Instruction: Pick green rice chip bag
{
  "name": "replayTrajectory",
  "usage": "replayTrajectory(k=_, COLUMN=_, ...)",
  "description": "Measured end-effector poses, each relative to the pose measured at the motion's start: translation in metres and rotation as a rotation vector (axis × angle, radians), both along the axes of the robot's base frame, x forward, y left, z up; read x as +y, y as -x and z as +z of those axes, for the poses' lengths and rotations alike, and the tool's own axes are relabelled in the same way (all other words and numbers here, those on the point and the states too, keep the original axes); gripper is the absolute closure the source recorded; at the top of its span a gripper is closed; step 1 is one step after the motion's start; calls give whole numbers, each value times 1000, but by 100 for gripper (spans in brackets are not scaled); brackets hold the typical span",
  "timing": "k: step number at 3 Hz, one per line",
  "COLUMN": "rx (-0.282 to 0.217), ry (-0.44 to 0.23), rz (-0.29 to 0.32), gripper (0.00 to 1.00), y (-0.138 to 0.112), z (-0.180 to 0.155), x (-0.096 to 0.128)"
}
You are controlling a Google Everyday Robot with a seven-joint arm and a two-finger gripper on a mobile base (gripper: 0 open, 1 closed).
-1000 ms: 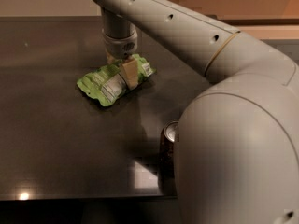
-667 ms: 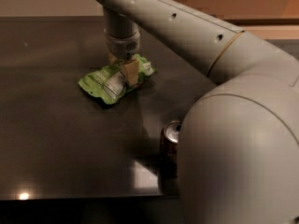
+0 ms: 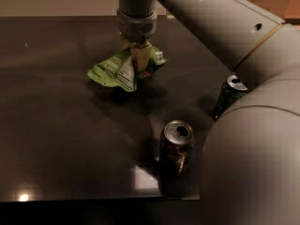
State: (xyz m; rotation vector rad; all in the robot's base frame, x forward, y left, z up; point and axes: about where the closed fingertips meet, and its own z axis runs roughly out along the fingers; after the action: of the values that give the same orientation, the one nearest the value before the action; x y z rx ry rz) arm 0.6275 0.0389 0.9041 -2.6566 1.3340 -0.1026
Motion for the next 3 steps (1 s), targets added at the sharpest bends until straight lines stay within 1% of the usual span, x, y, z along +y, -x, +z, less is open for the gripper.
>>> replayTrajectory(k=1, rx=-49, ry=-27, rz=13, gripper=100, y=8, z=44, x=-14)
replayTrajectory(k=2, rx=-93, ry=-55, rz=18, gripper=100, y=10, z=77, x=-23)
replayTrajectory(k=3, rx=-123, ry=-78, rz=18, gripper=100, y=2, z=80, x=-18)
